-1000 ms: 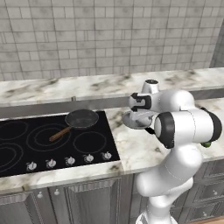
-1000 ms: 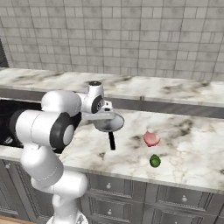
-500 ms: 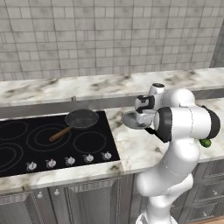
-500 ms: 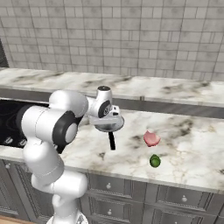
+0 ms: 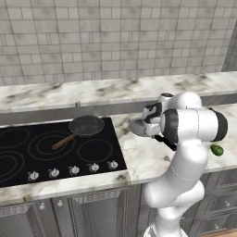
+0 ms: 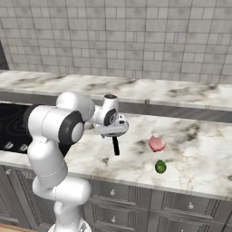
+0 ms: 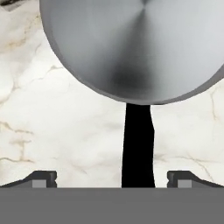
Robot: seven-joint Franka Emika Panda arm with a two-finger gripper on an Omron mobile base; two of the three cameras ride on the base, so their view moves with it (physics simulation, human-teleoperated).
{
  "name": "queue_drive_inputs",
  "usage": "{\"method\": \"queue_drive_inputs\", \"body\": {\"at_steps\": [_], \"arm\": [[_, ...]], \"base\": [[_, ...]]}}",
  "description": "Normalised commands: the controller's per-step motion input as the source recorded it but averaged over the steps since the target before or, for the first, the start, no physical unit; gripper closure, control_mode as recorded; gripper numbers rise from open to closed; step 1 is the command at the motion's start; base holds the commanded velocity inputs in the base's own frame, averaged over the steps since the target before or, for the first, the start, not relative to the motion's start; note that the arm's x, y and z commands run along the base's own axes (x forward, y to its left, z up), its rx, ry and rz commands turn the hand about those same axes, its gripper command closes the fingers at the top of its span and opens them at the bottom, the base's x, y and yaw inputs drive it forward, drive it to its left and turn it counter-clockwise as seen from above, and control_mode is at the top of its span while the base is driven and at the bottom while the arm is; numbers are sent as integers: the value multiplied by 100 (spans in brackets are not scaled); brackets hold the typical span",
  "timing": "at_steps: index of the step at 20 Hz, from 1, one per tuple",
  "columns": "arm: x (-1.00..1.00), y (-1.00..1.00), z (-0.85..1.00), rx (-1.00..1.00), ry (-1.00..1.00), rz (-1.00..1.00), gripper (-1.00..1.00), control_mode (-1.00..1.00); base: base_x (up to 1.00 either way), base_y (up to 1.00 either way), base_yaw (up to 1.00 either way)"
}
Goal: Place both pans onto different burners. Then place the avocado and the steak on different pans.
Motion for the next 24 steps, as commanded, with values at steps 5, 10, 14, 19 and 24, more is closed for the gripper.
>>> {"method": "queue_drive_inputs", "body": {"at_steps": [5,10,14,19,24], "arm": [[0,-16,-11,0,0,9,-100,-100],[0,-19,-16,0,0,8,-100,-100],[0,-5,-32,0,0,9,-100,-100],[0,0,-31,0,0,9,-100,-100],[0,-2,-21,0,0,7,-100,-100]], "base": [[0,0,0],[0,0,0],[0,0,0],[0,0,0],[0,0,0]]}}
